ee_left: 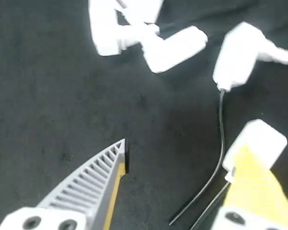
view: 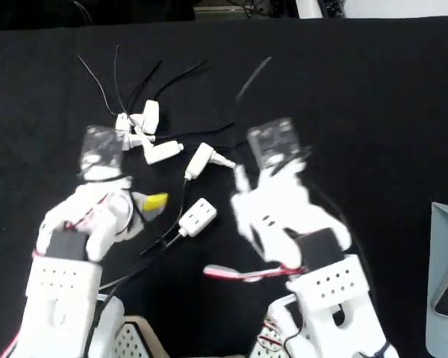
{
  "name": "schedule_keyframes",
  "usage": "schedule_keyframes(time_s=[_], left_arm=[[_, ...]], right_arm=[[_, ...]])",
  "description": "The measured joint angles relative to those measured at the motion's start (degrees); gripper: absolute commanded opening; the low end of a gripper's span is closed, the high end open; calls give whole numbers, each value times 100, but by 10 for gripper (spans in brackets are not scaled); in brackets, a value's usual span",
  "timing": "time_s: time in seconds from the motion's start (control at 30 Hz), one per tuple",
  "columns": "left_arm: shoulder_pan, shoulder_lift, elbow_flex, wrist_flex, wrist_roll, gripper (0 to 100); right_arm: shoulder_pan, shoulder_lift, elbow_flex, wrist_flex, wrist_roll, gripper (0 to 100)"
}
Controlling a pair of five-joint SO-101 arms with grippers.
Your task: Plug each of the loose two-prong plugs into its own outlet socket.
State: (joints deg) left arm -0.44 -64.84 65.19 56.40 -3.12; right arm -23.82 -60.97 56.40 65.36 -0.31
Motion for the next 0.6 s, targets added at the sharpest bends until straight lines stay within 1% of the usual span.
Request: schedule_keyframes(time_s=[0.17, 0.33, 0.5, 0.6], left_arm=[[-149, -1257, 835, 0, 387, 345], [-149, -2400, 1521, 9, 422, 345], [-149, -3376, 2013, 9, 422, 348], [-149, -3833, 2057, 273, 422, 349]], right_arm=[[-888, 0, -9, 114, 44, 13], [-1626, 0, 167, 53, 220, 13], [-2004, 0, 343, -273, 343, 13], [-2040, 0, 343, -352, 360, 13]])
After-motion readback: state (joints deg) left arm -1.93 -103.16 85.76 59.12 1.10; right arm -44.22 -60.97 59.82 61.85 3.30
